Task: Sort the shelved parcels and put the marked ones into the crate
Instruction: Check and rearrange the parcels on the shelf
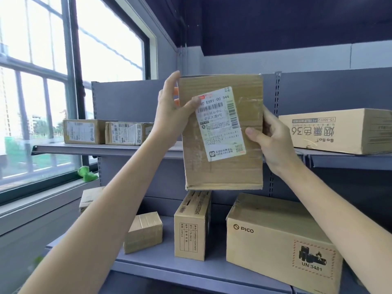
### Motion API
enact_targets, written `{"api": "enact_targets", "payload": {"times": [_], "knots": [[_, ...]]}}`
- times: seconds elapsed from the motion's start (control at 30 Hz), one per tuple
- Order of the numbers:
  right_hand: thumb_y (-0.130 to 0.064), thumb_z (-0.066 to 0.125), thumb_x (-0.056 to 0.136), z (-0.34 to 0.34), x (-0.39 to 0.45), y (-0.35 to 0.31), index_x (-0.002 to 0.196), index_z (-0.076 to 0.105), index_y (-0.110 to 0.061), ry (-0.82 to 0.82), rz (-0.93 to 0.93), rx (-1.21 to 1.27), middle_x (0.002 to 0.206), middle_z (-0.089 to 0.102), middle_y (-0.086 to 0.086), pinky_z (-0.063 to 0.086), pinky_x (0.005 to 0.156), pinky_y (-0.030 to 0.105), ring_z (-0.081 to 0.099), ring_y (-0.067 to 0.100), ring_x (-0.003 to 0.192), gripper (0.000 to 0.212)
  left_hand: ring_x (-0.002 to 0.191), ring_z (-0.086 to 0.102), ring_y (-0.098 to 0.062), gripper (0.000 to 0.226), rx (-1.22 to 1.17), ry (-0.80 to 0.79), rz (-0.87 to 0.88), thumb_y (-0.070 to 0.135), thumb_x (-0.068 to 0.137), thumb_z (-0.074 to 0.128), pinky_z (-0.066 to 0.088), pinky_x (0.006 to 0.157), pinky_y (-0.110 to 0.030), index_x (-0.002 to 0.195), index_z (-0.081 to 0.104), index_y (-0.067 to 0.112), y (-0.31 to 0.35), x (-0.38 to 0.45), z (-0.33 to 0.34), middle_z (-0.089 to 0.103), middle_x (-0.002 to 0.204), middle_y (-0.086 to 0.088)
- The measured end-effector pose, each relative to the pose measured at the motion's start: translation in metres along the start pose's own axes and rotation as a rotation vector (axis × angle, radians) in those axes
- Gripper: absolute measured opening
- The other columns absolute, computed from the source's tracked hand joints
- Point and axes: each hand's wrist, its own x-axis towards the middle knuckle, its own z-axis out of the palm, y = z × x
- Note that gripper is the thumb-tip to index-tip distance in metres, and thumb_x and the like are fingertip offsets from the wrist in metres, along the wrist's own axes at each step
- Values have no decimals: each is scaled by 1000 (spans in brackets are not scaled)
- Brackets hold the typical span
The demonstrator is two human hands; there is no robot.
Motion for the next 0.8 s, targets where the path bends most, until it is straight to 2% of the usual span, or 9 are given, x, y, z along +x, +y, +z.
{"api": "enact_targets", "payload": {"times": [0.07, 0.13, 0.2, 0.3, 0.43, 0.53, 0.63, 0.73, 0.8], "knots": [[8, 52, 86, 0, 2, -2, 137, 42, -18, -38, -23, -45, 111, 63, -15, 49, 89, 20, 60, 0, 104, 58, 104, 52, -6, 68, 137, -30, 15, 19, 83, 68, 55, 81, -30, 138, 31, 33, 0, 4, -2, 36, 126, 1], [6, 52, 87, 0, 5, -2, 141, 38, -20, -77, -51, -103, 116, 62, -12, 47, 96, 27, 58, 4, 111, 61, 109, 46, -8, 61, 254, -76, 54, 22, 78, 73, 53, 89, -33, 130, 41, 31, -1, 8, -5, 32, 128, 3], [4, 52, 88, 1, 9, -3, 144, 32, -19, -106, -91, -167, 127, 58, -7, 44, 102, 31, 54, 6, 118, 64, 110, 52, -18, 44, 275, -99, 52, 29, 69, 80, 53, 89, -42, 105, 55, 31, -3, 9, -9, 43, 125, -2], [1, 56, 87, 8, 17, -7, 144, 31, -16, -138, -151, -250, 139, 48, -5, 36, 108, 24, 45, 2, 126, 64, 96, 64, -29, 34, 199, 29, -32, 31, 60, 81, 56, 78, -48, 80, 54, 32, -9, 6, -19, 61, 108, -12], [-15, 64, 85, 23, 26, -14, 142, 35, -15, -35, -200, -403, 147, 37, -3, 22, 107, 9, 29, -4, 131, 63, 81, 64, -23, 28, 12, 202, -65, 15, 71, 78, 56, 66, -37, 82, 54, 22, -30, -2, -38, 60, 87, -1], [-39, 68, 79, 28, 29, -6, 143, 34, -15, 109, -120, -497, 150, 34, 0, 24, 111, 24, 30, 10, 138, 76, 76, 63, -20, 25, -127, 304, -113, 11, 76, 75, 56, 63, -34, 88, 53, 15, -48, -7, -54, 60, 86, -1], [-51, 67, 75, 37, 34, 7, 144, 28, -16, 187, 55, -364, 152, 29, 1, 29, 112, 32, 29, 14, 139, 87, 76, 63, -20, 24, -231, 374, -185, 13, 78, 74, 53, 59, -31, 91, 54, 12, -65, 1, -62, 62, 86, -3], [-45, 69, 75, 51, 45, 10, 134, 43, -16, 267, 105, -153, 140, 45, 3, 40, 99, 26, 45, 11, 126, 70, 77, 65, -22, 25, -322, 359, -241, 17, 78, 74, 48, 50, -24, 94, 56, 12, -78, 15, -66, 65, 92, -7], [-46, 66, 71, 58, 52, 8, 96, 54, -31, 382, 16, -76, 98, 56, -9, 43, 76, 16, 53, 0, 89, 31, 80, 68, -24, 31, -379, 338, -269, 17, 79, 73, 51, 51, -25, 102, 56, 7, -83, 24, -70, 67, 98, -12]]}}
